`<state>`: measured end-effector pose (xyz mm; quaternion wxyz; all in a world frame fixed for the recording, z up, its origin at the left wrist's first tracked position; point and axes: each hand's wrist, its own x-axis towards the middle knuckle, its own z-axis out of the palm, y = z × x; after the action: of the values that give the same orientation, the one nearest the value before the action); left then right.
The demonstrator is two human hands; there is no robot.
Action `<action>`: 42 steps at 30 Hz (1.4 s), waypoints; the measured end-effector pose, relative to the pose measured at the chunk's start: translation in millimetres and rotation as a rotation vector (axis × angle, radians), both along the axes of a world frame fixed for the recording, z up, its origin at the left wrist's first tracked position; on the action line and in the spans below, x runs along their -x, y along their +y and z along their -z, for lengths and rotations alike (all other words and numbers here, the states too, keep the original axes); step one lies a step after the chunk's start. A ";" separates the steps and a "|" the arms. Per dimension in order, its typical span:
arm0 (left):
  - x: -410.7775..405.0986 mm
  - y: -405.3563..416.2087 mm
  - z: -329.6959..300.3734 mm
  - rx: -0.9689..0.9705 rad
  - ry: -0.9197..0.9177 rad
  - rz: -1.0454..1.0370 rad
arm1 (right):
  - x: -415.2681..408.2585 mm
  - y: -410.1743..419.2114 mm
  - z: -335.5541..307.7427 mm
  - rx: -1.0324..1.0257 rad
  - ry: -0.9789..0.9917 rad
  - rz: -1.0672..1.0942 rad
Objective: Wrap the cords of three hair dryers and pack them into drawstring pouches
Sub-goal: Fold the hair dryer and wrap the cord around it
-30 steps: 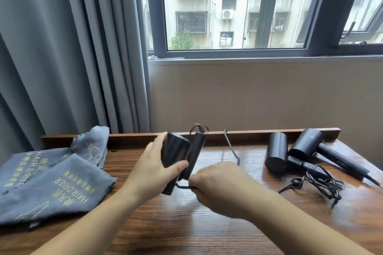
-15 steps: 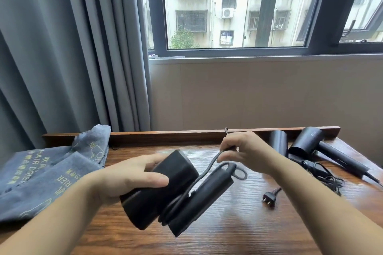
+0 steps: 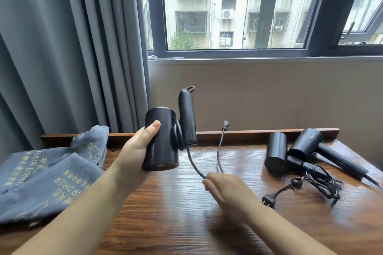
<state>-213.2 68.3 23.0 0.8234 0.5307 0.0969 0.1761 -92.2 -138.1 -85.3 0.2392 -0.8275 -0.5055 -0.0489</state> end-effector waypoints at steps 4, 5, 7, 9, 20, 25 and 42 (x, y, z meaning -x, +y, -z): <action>-13.8 6.2 15.6 -0.157 0.072 -0.221 | 32.5 0.3 -6.5 -0.005 -0.101 -0.018; -15.6 5.1 21.0 -0.168 0.104 -0.265 | 38.5 1.1 -9.9 0.000 -0.115 -0.025; -16.7 -1.2 28.2 -0.287 0.152 -0.329 | 48.1 3.0 -20.1 0.009 -0.143 -0.039; -14.7 -6.5 34.2 -0.583 0.195 -0.378 | 52.8 5.1 -35.9 0.039 -0.184 -0.049; 11.4 1.1 33.6 -1.212 0.425 0.284 | -14.3 -9.1 -116.4 0.119 -0.342 -0.038; 30.3 6.9 28.0 -0.955 0.366 0.454 | -54.1 -25.7 -115.7 -0.006 -0.155 0.000; 5.8 -13.6 7.8 -0.161 -0.124 0.198 | -34.6 -5.1 -27.1 -0.061 0.254 0.184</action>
<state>-219.0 54.7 15.2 0.7959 0.5901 -0.0212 0.1337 -57.6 -143.2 -58.2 0.3209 -0.8621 -0.3916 0.0190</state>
